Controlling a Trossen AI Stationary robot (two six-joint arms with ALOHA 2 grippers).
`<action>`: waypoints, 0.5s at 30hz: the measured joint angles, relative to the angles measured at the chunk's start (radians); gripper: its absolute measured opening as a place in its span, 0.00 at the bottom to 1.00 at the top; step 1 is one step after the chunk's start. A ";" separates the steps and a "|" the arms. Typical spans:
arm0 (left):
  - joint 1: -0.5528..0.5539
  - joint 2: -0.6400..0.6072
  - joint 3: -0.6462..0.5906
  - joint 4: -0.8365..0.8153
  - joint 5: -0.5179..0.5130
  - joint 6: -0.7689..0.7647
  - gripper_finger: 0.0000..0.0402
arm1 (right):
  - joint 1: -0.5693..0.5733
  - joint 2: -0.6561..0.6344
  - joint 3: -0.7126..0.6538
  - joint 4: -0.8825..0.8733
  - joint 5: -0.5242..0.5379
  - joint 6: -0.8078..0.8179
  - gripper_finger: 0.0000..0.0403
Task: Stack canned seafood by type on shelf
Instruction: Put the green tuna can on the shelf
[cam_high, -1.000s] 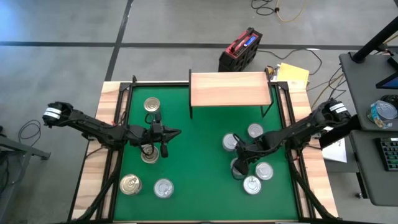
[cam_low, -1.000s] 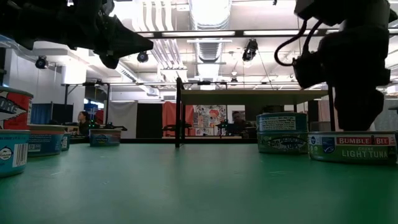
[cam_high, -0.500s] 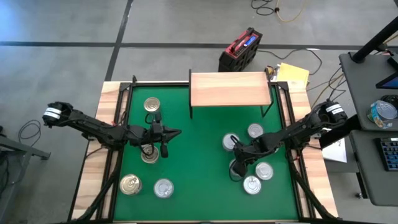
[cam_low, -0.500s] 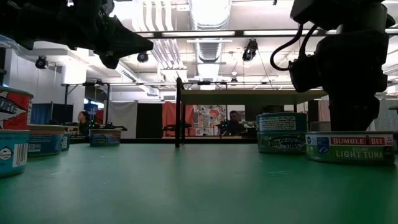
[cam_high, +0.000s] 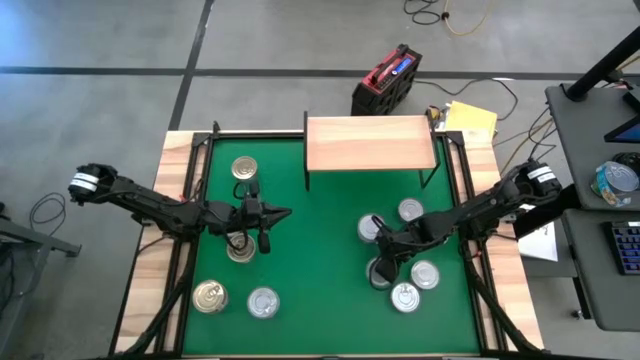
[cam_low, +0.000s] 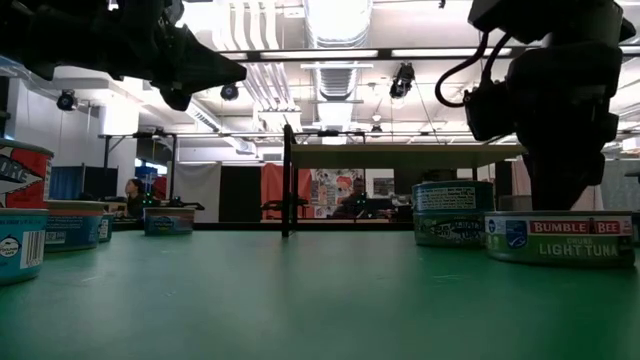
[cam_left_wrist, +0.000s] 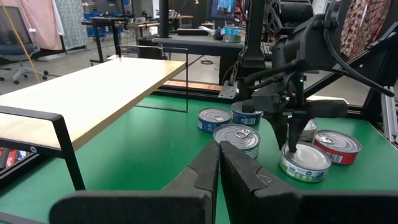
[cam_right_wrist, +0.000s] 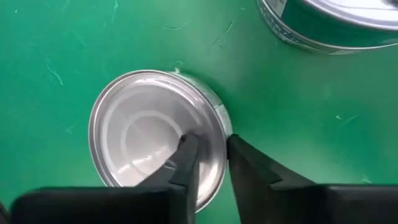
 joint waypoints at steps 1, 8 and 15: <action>0.000 0.000 0.000 0.000 0.000 0.000 0.00 | 0.000 0.000 0.000 0.000 0.000 0.000 0.12; 0.000 0.000 0.000 0.000 0.000 0.000 0.00 | 0.000 -0.007 0.000 0.000 -0.003 0.000 0.02; 0.000 0.000 0.000 0.000 0.000 0.000 0.00 | 0.000 -0.045 -0.002 -0.007 -0.004 0.000 0.02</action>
